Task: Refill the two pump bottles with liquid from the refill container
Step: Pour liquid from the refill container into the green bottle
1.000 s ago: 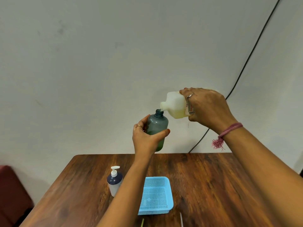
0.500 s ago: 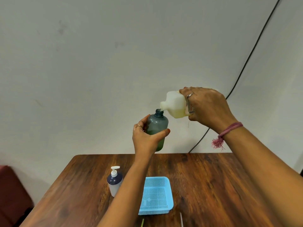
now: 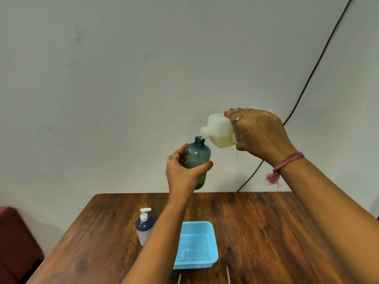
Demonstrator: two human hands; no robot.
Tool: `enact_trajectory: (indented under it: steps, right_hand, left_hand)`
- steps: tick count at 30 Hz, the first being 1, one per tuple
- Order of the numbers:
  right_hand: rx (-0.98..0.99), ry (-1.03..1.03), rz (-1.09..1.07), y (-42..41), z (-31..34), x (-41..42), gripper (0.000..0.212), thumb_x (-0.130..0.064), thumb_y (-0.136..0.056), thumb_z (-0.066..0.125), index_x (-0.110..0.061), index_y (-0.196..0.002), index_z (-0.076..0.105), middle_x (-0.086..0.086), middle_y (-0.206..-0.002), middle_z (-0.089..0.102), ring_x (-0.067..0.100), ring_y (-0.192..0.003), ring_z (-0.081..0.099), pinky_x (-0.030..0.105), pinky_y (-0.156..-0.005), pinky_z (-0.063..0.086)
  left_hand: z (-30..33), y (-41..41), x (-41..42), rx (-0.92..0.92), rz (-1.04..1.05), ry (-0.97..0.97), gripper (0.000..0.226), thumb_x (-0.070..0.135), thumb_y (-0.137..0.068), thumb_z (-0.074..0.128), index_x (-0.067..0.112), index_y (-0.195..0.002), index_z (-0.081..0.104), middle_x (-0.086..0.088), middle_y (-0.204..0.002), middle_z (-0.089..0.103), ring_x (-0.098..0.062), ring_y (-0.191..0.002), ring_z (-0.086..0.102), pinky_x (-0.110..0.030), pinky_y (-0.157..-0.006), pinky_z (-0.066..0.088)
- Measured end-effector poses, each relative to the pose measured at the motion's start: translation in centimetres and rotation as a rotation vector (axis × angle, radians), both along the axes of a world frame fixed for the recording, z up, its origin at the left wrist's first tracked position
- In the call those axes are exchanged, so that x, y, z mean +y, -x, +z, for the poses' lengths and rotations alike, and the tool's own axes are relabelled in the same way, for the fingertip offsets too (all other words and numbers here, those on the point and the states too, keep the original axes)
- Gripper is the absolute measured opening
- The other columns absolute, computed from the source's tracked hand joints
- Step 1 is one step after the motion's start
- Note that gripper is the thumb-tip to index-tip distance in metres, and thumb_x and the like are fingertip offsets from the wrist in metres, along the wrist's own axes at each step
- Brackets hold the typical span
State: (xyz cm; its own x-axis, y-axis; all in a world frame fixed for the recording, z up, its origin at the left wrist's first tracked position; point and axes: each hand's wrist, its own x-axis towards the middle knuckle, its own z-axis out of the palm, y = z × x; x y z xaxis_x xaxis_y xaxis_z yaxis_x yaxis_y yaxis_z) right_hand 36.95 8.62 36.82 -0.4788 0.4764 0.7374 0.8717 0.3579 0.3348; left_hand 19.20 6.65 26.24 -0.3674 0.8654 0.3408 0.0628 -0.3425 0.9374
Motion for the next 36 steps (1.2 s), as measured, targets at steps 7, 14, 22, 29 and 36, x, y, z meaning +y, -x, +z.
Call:
enact_trajectory:
  steps: [7, 14, 22, 29, 36]
  right_hand:
    - [0.001, -0.004, 0.002, -0.1, -0.07, -0.02, 0.082, -0.014, -0.035, 0.093, -0.007, -0.112, 0.066, 0.011, -0.1, 0.072, 0.03, -0.083, 0.07, 0.037, -0.07, 0.056]
    - [0.006, 0.001, 0.011, -0.06, -0.14, 0.03, 0.08, -0.013, -0.037, 0.093, -0.006, -0.113, 0.066, 0.012, -0.101, 0.072, 0.031, -0.084, 0.07, 0.039, -0.072, 0.056]
    - [0.011, -0.003, 0.017, -0.02, -0.05, -0.07, 0.08, -0.012, -0.038, 0.092, -0.007, -0.113, 0.065, 0.012, -0.101, 0.072, 0.031, -0.084, 0.069, 0.039, -0.071, 0.056]
    - [0.006, -0.002, 0.008, 0.0, -0.04, -0.05, 0.082, -0.014, -0.037, 0.093, -0.007, -0.114, 0.065, 0.011, -0.102, 0.072, 0.031, -0.085, 0.07, 0.038, -0.072, 0.056]
    - [0.008, 0.005, 0.003, 0.09, -0.08, -0.11, 0.081, -0.014, -0.037, 0.093, -0.007, -0.113, 0.065, 0.011, -0.101, 0.072, 0.031, -0.083, 0.069, 0.038, -0.072, 0.056]
  left_hand:
    - [0.06, -0.14, -0.16, -0.001, -0.006, -0.001, 0.081, 0.017, -0.06, 0.091, 0.025, -0.13, 0.051, 0.003, -0.129, 0.054, -0.014, -0.11, 0.055, -0.012, -0.073, 0.049]
    - [0.1, -0.19, -0.17, 0.006, -0.004, 0.002, 0.081, 0.017, -0.061, 0.091, 0.026, -0.13, 0.05, 0.002, -0.13, 0.053, -0.015, -0.113, 0.054, -0.01, -0.072, 0.047]
    - [0.24, -0.21, -0.35, -0.012, -0.012, -0.003, 0.081, 0.016, -0.061, 0.09, 0.026, -0.13, 0.05, 0.002, -0.131, 0.053, -0.014, -0.112, 0.054, -0.008, -0.069, 0.047]
    - [0.3, -0.26, -0.42, -0.004, -0.007, 0.0, 0.078, 0.018, -0.061, 0.09, 0.031, -0.125, 0.05, 0.005, -0.128, 0.053, -0.012, -0.11, 0.054, -0.006, -0.061, 0.047]
    - [0.21, -0.19, -0.47, -0.003, -0.005, 0.002, 0.079, 0.018, -0.061, 0.09, 0.028, -0.129, 0.05, 0.004, -0.129, 0.053, -0.012, -0.108, 0.054, -0.005, -0.062, 0.048]
